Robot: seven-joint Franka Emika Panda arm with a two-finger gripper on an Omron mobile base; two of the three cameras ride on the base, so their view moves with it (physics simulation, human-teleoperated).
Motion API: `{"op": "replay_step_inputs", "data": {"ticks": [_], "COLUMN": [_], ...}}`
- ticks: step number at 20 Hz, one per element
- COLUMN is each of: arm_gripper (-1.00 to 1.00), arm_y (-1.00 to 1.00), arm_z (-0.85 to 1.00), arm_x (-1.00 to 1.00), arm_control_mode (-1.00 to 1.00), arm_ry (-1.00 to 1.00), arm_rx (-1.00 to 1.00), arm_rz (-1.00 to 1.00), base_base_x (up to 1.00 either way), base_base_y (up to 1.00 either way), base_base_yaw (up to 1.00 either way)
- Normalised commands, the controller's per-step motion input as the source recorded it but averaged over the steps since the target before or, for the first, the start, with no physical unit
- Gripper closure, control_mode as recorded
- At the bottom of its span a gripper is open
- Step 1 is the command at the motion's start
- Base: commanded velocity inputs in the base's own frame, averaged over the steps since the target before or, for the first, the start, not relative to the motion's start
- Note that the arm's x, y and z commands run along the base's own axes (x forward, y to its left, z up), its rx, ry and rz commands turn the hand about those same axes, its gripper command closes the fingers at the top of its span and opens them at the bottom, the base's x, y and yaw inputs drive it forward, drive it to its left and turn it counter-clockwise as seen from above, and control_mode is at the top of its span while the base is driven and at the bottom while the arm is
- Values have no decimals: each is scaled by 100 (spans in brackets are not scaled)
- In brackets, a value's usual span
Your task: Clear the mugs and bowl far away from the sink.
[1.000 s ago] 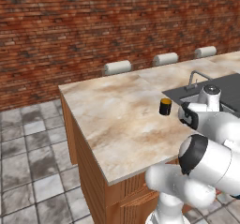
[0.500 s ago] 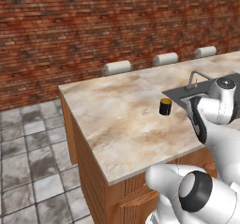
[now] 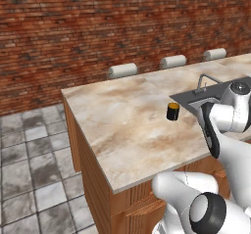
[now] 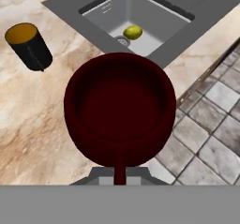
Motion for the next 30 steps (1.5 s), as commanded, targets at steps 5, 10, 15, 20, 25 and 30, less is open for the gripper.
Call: {"op": "replay_step_inputs", "data": {"ticks": [5,10,15,20,25,30], "arm_gripper": [100,100,100,100,100,100], "arm_y": [0,0,0,0,0,0], "arm_z": [0,0,0,0,0,0], "arm_x": [0,0,0,0,0,0], "arm_control_mode": [-100,100,100,100,100,100], "arm_ry": [0,0,0,0,0,0], "arm_rx": [0,0,0,0,0,0], "arm_rz": [0,0,0,0,0,0], "base_base_x": [0,-29,-21,-4,35,53], "base_base_y": [0,-16,-21,-27,-37,-54], "base_base_yaw": [0,-21,-34,-42,-60,-69]}}
